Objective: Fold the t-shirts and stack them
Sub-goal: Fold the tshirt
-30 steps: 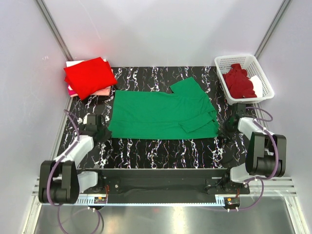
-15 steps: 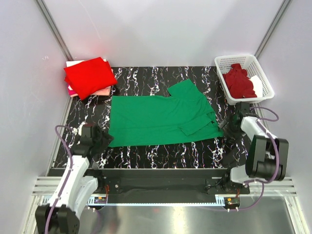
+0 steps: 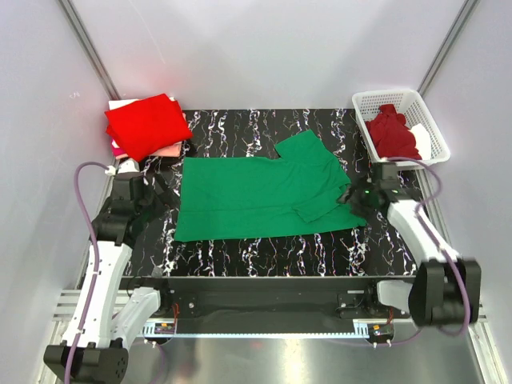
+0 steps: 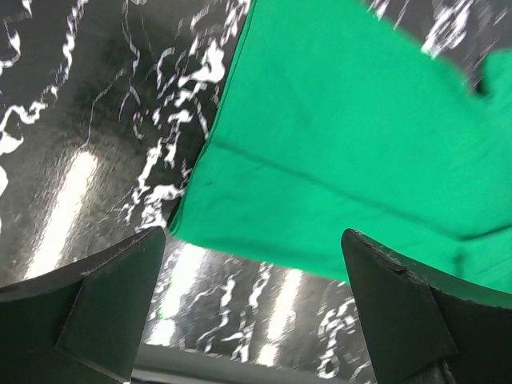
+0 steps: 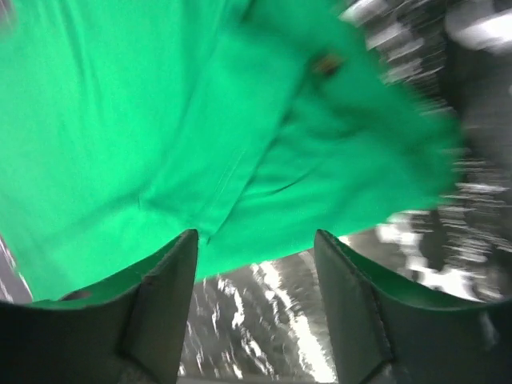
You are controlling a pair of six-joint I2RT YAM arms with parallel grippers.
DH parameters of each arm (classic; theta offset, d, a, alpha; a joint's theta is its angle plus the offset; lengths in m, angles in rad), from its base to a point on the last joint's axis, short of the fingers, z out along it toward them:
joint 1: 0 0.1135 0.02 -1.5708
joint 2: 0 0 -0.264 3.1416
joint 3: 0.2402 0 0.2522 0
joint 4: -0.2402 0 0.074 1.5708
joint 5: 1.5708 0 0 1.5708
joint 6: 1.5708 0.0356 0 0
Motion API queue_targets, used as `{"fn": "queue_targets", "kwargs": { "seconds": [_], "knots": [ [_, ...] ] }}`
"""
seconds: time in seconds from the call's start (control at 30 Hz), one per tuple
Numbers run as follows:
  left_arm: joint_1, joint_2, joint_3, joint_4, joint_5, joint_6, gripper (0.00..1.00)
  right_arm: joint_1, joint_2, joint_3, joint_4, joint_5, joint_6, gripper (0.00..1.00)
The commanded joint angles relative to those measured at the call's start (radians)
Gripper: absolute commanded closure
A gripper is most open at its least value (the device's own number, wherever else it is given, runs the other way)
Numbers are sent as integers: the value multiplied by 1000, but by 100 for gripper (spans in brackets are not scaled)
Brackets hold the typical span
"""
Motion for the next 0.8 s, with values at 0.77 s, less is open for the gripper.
{"fn": "queue_targets", "kwargs": {
  "seconds": [0.77],
  "knots": [
    [52,-63,-4,11,-62,131,1,188,467,116,174,-141,44,56]
  ]
}}
